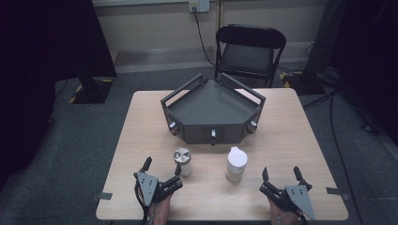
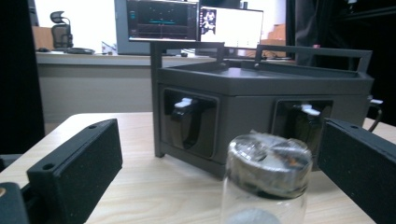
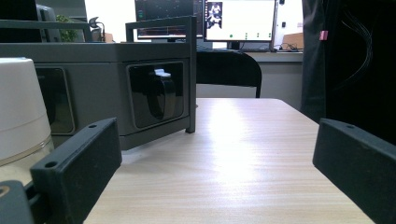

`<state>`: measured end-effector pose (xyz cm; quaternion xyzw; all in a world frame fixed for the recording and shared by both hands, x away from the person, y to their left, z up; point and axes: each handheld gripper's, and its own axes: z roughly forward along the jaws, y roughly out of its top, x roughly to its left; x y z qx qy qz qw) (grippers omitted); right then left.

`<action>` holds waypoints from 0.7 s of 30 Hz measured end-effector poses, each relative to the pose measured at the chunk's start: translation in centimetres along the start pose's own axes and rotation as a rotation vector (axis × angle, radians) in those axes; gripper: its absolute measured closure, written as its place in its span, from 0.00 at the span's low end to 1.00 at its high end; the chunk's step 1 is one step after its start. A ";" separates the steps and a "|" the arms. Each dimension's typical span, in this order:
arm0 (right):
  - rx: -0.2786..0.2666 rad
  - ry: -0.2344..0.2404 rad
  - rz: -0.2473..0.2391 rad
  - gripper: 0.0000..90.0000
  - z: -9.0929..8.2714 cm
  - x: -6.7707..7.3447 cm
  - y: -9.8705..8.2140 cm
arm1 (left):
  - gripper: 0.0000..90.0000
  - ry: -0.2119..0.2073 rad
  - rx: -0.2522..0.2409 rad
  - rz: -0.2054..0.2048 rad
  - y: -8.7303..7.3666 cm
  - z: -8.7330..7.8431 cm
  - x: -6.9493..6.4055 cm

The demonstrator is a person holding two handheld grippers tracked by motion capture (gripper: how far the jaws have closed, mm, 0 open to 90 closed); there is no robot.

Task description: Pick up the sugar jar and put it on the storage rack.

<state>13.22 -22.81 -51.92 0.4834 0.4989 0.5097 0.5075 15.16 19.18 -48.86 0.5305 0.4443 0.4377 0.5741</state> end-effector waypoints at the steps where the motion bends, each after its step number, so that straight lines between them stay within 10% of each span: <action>1: 0.000 0.000 0.000 0.00 0.0 0.0 0.0 | 0.00 -0.003 0.000 -0.003 0.1 0.1 0.0; 21: 0.000 0.000 0.000 0.00 0.0 0.0 0.0 | 0.01 -0.081 0.027 0.001 1.0 2.2 -0.7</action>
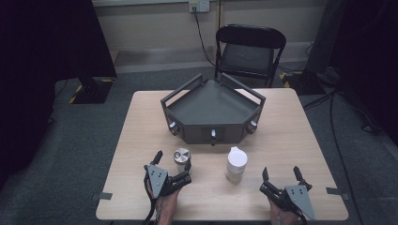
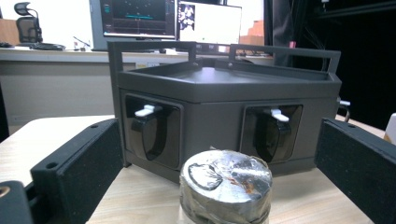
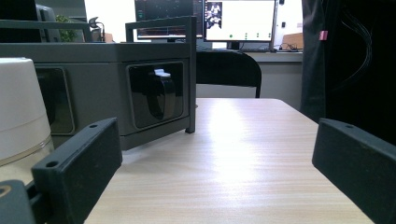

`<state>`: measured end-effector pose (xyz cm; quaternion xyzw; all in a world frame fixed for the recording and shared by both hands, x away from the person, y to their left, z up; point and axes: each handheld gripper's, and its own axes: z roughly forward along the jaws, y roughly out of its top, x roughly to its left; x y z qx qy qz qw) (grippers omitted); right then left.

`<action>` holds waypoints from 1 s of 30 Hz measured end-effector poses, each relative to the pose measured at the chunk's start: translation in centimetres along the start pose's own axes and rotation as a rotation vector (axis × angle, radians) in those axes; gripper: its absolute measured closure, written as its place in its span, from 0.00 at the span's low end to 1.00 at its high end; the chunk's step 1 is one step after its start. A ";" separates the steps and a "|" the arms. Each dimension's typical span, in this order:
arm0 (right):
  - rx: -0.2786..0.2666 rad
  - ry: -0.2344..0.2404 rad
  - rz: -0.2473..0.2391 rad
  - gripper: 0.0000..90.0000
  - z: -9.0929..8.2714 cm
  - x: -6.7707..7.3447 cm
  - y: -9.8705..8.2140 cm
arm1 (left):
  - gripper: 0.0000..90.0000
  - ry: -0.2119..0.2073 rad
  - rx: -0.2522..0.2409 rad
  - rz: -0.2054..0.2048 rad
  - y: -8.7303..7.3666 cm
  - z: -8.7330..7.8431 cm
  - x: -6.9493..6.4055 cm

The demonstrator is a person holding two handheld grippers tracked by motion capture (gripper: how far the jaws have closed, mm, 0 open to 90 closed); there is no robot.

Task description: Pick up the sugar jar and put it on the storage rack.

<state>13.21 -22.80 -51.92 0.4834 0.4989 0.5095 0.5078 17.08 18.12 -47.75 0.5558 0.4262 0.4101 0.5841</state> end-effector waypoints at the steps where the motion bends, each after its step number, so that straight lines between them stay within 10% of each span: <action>1: 0.000 0.000 0.000 0.00 0.0 0.0 0.0 | 0.01 0.000 0.007 0.003 0.0 0.1 0.0; 30: 0.000 -0.002 0.000 0.00 0.0 0.0 0.0 | 0.38 -0.033 0.124 0.010 -1.2 2.9 0.2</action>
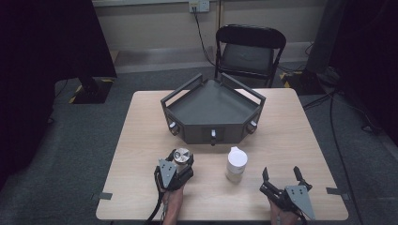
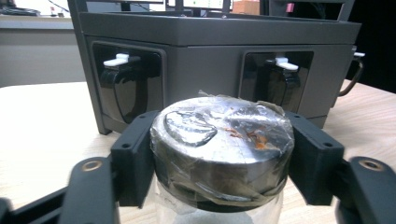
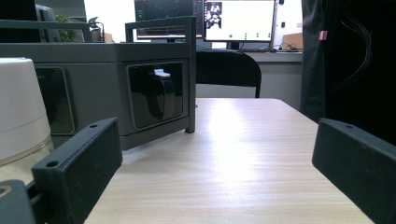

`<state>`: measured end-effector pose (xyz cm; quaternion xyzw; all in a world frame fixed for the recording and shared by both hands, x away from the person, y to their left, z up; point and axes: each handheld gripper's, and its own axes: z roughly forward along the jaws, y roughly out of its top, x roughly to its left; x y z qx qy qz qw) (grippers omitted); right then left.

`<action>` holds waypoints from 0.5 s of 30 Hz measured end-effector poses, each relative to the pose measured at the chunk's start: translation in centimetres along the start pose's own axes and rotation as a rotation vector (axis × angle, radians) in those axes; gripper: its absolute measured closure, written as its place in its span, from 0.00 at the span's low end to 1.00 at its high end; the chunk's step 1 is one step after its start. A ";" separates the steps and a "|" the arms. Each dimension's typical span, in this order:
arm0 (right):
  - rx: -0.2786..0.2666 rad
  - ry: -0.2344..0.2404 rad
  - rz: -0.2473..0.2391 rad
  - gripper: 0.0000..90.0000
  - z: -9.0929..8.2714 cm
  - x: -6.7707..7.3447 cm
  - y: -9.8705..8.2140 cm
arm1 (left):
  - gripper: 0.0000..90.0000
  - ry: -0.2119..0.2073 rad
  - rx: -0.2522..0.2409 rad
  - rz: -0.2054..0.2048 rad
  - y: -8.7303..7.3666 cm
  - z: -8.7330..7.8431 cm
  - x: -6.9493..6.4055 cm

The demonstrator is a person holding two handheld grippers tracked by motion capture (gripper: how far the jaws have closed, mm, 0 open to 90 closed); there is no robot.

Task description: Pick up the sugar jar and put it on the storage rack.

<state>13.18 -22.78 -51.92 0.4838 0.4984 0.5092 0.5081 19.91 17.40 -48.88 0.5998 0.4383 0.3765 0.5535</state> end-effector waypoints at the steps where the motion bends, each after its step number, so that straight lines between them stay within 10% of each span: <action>1: 0.000 0.000 0.000 0.00 0.0 0.0 0.0 | 0.38 -0.001 -0.002 -0.002 0.0 0.0 0.0; 15: 0.000 0.000 0.000 0.01 0.0 0.0 0.0 | 0.39 0.010 -0.003 -0.007 0.0 -0.1 -0.2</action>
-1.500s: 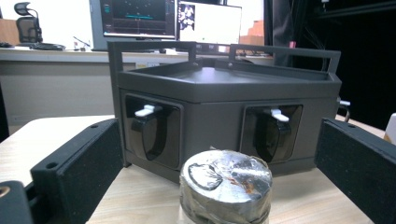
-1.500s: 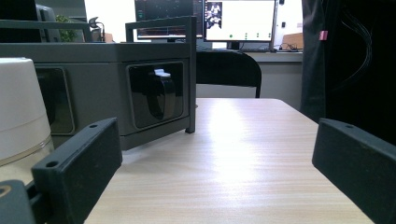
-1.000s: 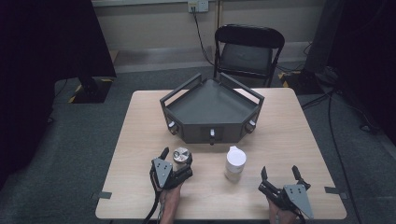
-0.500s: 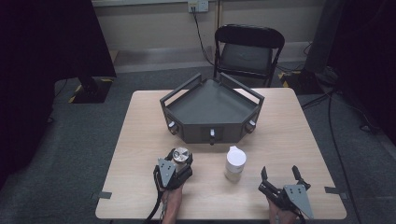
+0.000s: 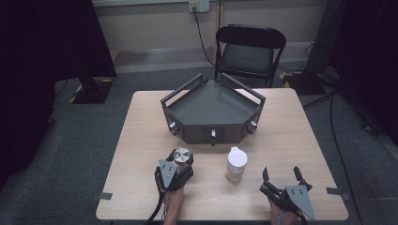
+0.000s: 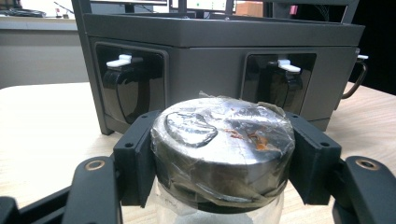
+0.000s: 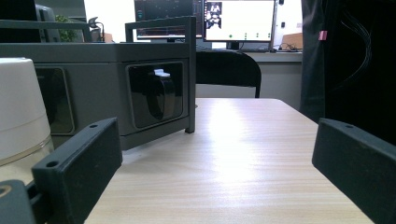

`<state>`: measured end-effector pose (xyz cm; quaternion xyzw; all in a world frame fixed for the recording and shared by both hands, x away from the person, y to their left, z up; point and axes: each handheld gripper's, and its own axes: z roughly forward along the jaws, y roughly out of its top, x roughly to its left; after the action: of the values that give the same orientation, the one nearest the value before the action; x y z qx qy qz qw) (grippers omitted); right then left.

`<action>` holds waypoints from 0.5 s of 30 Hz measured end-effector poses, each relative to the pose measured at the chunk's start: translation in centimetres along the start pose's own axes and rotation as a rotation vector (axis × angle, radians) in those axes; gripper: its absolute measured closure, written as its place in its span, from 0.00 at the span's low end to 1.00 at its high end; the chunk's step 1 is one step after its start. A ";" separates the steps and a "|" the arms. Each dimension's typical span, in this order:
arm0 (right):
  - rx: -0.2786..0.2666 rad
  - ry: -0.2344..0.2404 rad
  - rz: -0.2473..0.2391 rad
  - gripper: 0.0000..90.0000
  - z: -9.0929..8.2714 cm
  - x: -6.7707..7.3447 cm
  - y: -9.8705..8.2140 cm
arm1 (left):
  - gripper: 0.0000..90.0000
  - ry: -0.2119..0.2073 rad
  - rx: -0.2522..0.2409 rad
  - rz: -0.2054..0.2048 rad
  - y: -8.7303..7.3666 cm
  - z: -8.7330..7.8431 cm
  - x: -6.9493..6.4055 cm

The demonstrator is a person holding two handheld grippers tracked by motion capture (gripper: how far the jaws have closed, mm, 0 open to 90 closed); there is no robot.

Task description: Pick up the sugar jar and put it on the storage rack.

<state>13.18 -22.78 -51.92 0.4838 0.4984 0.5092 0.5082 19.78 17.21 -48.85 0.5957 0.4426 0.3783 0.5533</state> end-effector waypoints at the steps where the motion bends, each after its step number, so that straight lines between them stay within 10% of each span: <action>1: 0.000 0.000 0.000 0.01 0.0 0.0 0.0 | 0.39 -0.002 0.001 0.002 0.0 0.0 0.0; 15: 0.000 0.000 0.000 0.01 0.0 0.0 0.0 | 0.39 -0.020 0.003 0.004 0.3 -0.2 0.2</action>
<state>13.18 -22.78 -51.92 0.4837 0.4984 0.5092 0.5083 19.71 17.51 -48.49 0.6011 0.4365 0.3729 0.5559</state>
